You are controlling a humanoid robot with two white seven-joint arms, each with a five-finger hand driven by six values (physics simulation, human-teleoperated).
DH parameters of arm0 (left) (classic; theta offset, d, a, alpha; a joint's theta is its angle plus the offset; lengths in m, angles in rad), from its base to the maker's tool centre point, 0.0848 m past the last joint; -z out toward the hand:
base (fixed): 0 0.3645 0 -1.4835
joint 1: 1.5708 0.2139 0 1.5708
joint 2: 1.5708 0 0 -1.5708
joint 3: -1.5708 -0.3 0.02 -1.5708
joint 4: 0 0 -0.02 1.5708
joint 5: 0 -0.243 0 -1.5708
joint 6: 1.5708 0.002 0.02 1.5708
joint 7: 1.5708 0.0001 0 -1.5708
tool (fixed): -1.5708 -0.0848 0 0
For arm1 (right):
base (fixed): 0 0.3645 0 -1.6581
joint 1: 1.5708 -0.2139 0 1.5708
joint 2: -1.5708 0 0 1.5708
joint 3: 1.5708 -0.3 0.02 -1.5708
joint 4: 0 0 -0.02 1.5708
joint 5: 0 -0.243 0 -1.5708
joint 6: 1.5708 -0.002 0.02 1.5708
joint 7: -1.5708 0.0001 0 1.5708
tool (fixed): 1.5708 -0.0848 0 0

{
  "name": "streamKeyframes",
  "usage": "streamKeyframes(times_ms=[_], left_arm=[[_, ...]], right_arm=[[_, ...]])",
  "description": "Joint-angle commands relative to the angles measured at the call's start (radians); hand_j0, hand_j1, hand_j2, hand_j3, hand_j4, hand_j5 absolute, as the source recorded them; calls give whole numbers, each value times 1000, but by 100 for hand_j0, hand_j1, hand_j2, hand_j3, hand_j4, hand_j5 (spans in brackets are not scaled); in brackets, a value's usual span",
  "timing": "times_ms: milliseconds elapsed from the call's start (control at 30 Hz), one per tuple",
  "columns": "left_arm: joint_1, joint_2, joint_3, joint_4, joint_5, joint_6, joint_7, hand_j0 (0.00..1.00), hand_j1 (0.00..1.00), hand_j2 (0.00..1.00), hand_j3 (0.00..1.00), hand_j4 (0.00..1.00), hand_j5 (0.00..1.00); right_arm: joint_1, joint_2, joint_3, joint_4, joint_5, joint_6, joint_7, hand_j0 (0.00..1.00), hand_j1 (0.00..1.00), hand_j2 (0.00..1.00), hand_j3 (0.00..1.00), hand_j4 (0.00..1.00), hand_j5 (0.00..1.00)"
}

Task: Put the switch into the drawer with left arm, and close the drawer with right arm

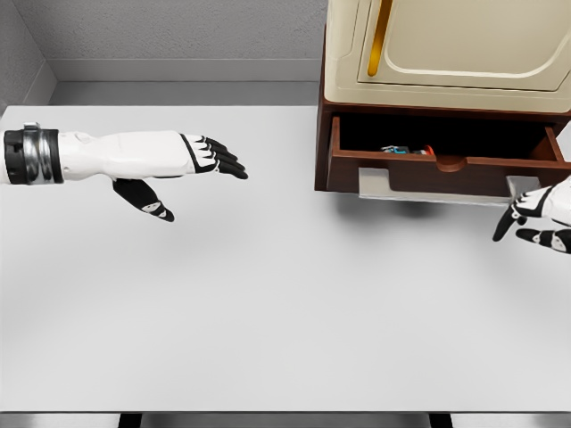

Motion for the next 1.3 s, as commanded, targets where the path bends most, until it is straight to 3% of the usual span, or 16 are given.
streamKeyframes(times_ms=[0, 300, 467, 833, 1067, 1167, 1267], left_arm=[[0, 1, 1, 2, 7, 3, 0, 100, 100, 100, 100, 100, 100], [0, -1, 1, 10, 7, 3, 0, 100, 100, 100, 100, 100, 100], [0, -1, 1, 12, 7, 3, 0, 100, 100, 100, 100, 100, 100], [3, -5, 1, 30, 7, 3, 0, 100, 100, 100, 100, 100, 100], [3, -5, 1, 30, 7, 3, 0, 100, 100, 100, 100, 100, 100], [3, -5, 1, 30, 7, 3, 0, 100, 100, 100, 100, 100, 100], [3, -5, 1, 30, 7, 3, 0, 100, 100, 100, 100, 100, 100]], right_arm=[[0, 0, 20, 3, 5, 0, -1, 49, 49, 49, 49, 49, 49], [-23, 3, 20, 17, 10, 0, -1, 49, 49, 49, 49, 49, 49], [-118, 15, 139, 42, 27, 0, -1, 49, 49, 49, 49, 49, 49], [-143, 34, 159, 71, 61, 0, -1, 50, 50, 50, 50, 50, 50], [-224, 132, 159, 143, 62, 0, -1, 50, 50, 50, 50, 50, 50], [-232, 133, 160, 125, 70, 0, -1, 50, 50, 50, 50, 50, 50], [-290, 135, 214, 132, 70, 0, -1, 50, 50, 50, 50, 50, 50]])
